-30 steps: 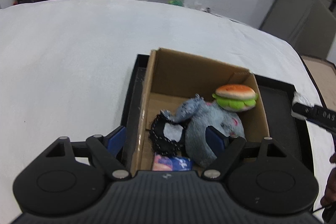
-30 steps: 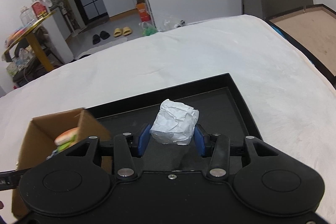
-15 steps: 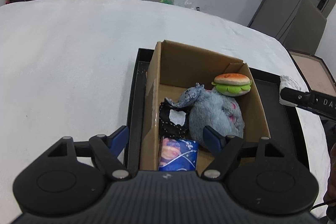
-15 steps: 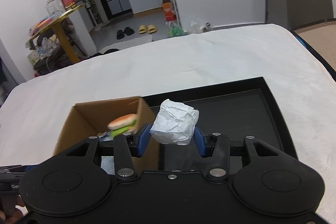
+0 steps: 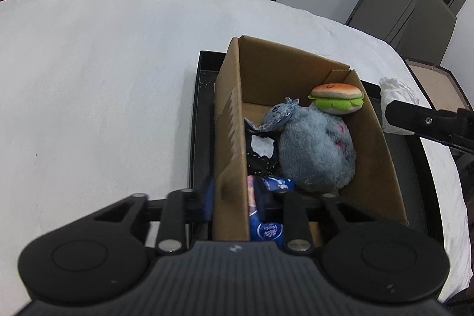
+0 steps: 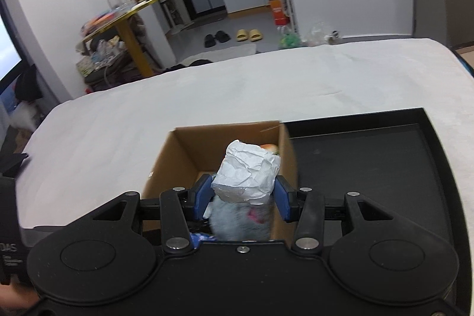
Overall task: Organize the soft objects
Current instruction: 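Carry the white paper ball into the box and open the right gripper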
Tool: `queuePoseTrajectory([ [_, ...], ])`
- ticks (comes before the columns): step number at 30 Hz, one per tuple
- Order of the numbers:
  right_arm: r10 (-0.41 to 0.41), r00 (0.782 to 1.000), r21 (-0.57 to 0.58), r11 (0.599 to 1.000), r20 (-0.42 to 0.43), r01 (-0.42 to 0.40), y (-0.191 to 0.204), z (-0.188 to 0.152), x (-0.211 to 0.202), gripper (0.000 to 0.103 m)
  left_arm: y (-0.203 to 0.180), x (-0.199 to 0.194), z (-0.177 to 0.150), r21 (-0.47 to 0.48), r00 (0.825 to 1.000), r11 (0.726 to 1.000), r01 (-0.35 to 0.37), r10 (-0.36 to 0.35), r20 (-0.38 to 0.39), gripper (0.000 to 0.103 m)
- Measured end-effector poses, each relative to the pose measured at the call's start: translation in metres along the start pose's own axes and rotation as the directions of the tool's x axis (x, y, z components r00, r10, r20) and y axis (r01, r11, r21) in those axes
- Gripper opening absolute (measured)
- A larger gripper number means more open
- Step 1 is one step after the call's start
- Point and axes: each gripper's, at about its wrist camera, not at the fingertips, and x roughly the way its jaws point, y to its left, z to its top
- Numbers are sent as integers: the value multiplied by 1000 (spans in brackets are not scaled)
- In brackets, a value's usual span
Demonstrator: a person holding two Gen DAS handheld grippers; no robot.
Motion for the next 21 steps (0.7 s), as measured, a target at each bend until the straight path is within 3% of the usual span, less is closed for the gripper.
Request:
queuePoseTrajectory([
  [21, 49, 992, -70, 996, -116, -57, 39, -16, 3, 47, 8, 1, -3, -54, 999, 998, 31, -31, 15, 17],
])
